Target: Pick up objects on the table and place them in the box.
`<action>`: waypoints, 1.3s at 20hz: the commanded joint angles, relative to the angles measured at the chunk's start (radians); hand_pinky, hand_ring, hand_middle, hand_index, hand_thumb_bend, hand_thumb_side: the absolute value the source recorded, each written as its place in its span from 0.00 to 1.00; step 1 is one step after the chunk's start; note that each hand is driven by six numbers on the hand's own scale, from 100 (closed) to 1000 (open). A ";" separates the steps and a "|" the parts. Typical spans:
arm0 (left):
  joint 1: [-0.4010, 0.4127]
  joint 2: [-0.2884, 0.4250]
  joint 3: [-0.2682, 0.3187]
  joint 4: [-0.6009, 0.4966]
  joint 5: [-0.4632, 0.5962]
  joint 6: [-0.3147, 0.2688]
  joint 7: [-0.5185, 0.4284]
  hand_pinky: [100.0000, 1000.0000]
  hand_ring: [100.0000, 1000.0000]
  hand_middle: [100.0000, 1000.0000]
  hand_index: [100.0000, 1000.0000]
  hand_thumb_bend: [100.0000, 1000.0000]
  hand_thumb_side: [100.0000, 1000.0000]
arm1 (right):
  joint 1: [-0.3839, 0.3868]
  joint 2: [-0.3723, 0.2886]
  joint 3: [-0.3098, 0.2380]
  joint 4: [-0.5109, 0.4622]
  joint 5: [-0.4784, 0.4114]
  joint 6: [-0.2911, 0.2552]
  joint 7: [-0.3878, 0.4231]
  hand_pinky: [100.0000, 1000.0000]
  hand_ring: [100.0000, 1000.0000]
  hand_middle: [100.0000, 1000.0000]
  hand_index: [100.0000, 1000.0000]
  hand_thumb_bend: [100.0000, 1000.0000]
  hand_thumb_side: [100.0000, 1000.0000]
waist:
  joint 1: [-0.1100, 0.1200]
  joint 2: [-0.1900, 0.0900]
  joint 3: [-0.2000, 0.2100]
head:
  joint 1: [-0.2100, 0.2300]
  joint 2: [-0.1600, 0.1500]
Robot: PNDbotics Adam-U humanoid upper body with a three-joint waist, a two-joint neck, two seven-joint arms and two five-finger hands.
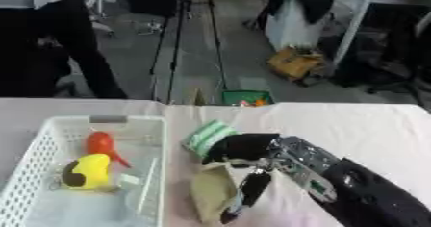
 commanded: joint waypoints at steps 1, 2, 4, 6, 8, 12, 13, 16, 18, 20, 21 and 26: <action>-0.012 0.005 -0.001 -0.015 0.003 0.002 -0.004 0.95 0.93 1.00 0.91 0.00 1.00 | -0.021 -0.008 -0.018 0.001 0.001 -0.005 0.008 1.00 0.98 0.88 0.96 0.83 0.71 | 0.003 -0.016 0.002 | -0.006 -0.008; -0.012 0.005 -0.001 -0.015 0.003 0.002 -0.004 0.95 0.93 1.00 0.91 0.00 1.00 | -0.022 -0.007 -0.018 0.002 0.000 -0.006 0.009 0.99 0.98 0.87 0.96 0.82 0.72 | 0.002 -0.016 0.002 | -0.007 -0.008; -0.013 0.004 0.000 -0.015 0.003 0.002 -0.004 0.95 0.93 1.00 0.91 0.00 1.00 | -0.022 -0.004 -0.017 0.004 0.000 -0.006 0.010 0.99 0.98 0.86 0.95 0.82 0.72 | 0.002 -0.016 0.003 | -0.007 -0.009; -0.013 0.004 -0.001 -0.015 0.003 0.003 -0.004 0.95 0.93 1.00 0.91 0.00 1.00 | -0.022 -0.002 -0.017 0.006 0.000 -0.005 0.008 0.99 0.98 0.82 0.94 0.80 0.71 | 0.001 -0.015 0.004 | -0.007 -0.009; -0.013 0.003 -0.001 -0.015 0.003 0.003 -0.005 0.95 0.93 1.00 0.91 0.00 1.00 | -0.022 0.000 -0.017 0.008 0.001 -0.004 0.005 0.99 0.97 0.78 0.92 0.77 0.70 | 0.001 -0.015 0.005 | -0.008 -0.009; -0.013 0.003 -0.002 -0.015 0.004 0.003 -0.006 0.95 0.93 1.00 0.91 0.00 1.00 | -0.023 0.002 -0.017 0.010 0.009 -0.001 -0.011 0.98 0.96 0.72 0.87 0.74 0.68 | 0.000 -0.015 0.004 | -0.010 -0.009; -0.013 0.003 -0.002 -0.015 0.004 0.004 -0.006 0.95 0.93 1.00 0.91 0.00 1.00 | -0.024 0.002 -0.017 0.010 0.012 -0.001 -0.014 0.98 0.96 0.72 0.87 0.74 0.68 | 0.000 -0.015 0.004 | -0.010 -0.008; -0.014 0.003 -0.002 -0.015 0.005 0.004 -0.007 0.95 0.93 1.00 0.91 0.00 1.00 | -0.024 0.002 -0.016 0.010 0.022 -0.003 -0.019 0.97 0.94 0.68 0.85 0.72 0.67 | -0.001 -0.016 0.004 | -0.009 -0.008; -0.014 0.003 -0.002 -0.015 0.005 0.003 -0.007 0.95 0.93 1.00 0.91 0.00 1.00 | -0.023 0.003 -0.016 0.011 0.025 -0.004 -0.019 0.95 0.91 0.67 0.84 0.69 0.65 | -0.001 -0.016 0.004 | -0.009 -0.008; -0.014 0.002 -0.002 -0.015 0.005 0.004 -0.008 0.95 0.93 1.00 0.91 0.00 1.00 | -0.023 0.003 -0.016 0.013 0.028 -0.005 -0.018 0.94 0.91 0.65 0.83 0.67 0.64 | -0.002 -0.016 0.004 | -0.010 -0.010; -0.014 0.002 -0.002 -0.015 0.005 0.004 -0.008 0.95 0.93 1.00 0.91 0.00 1.00 | -0.022 0.003 -0.016 0.014 0.029 -0.005 -0.018 0.94 0.91 0.65 0.83 0.67 0.64 | -0.002 -0.016 0.004 | -0.010 -0.010; -0.015 0.002 -0.002 -0.015 0.006 0.004 -0.008 0.95 0.93 1.00 0.91 0.00 1.00 | -0.021 0.005 -0.015 0.015 0.030 -0.006 -0.015 0.92 0.88 0.57 0.78 0.61 0.61 | -0.002 -0.016 0.004 | -0.010 -0.011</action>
